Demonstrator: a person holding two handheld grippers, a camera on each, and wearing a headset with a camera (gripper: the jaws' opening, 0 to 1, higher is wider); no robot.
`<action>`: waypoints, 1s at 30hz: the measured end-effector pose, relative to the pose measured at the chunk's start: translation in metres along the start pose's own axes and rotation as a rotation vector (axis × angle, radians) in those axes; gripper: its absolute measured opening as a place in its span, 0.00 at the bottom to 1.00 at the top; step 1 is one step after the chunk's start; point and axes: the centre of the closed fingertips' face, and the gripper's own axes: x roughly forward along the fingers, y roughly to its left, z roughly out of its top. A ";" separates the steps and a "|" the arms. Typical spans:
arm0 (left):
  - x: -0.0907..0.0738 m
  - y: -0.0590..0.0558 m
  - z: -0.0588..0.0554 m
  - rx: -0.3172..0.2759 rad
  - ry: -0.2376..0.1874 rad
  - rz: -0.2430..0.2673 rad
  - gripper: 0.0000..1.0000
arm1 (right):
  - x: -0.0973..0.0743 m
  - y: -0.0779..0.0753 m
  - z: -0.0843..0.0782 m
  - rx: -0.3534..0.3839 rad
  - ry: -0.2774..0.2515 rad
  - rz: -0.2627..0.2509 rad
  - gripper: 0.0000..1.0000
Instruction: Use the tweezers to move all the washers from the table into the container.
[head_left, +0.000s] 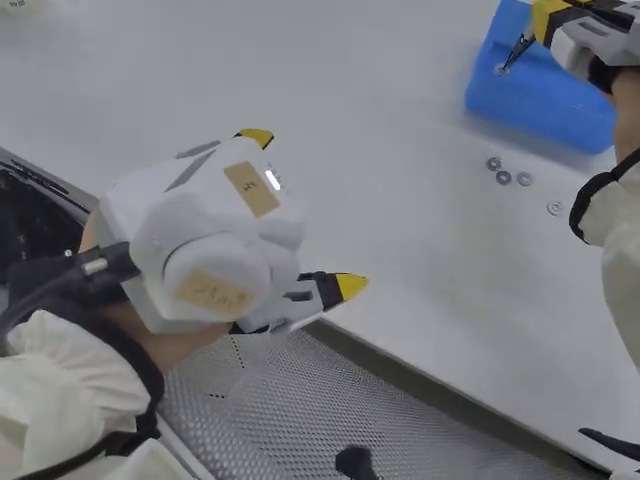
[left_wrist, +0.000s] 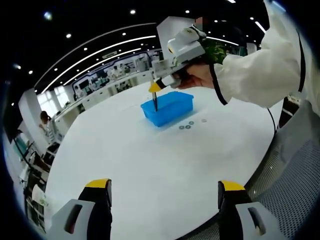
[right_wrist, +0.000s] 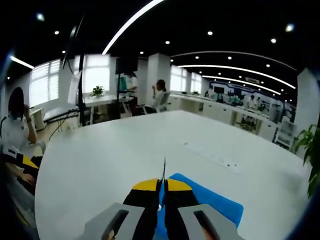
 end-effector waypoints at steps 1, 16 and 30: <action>0.000 0.000 0.000 -0.002 -0.003 -0.001 0.90 | 0.002 0.000 -0.002 -0.001 0.006 0.001 0.00; 0.000 0.000 0.001 -0.005 -0.002 -0.006 0.90 | 0.014 0.000 -0.026 -0.031 0.053 -0.006 0.00; 0.002 -0.001 -0.001 0.001 0.010 -0.006 0.90 | 0.010 -0.003 -0.026 -0.046 0.039 -0.021 0.01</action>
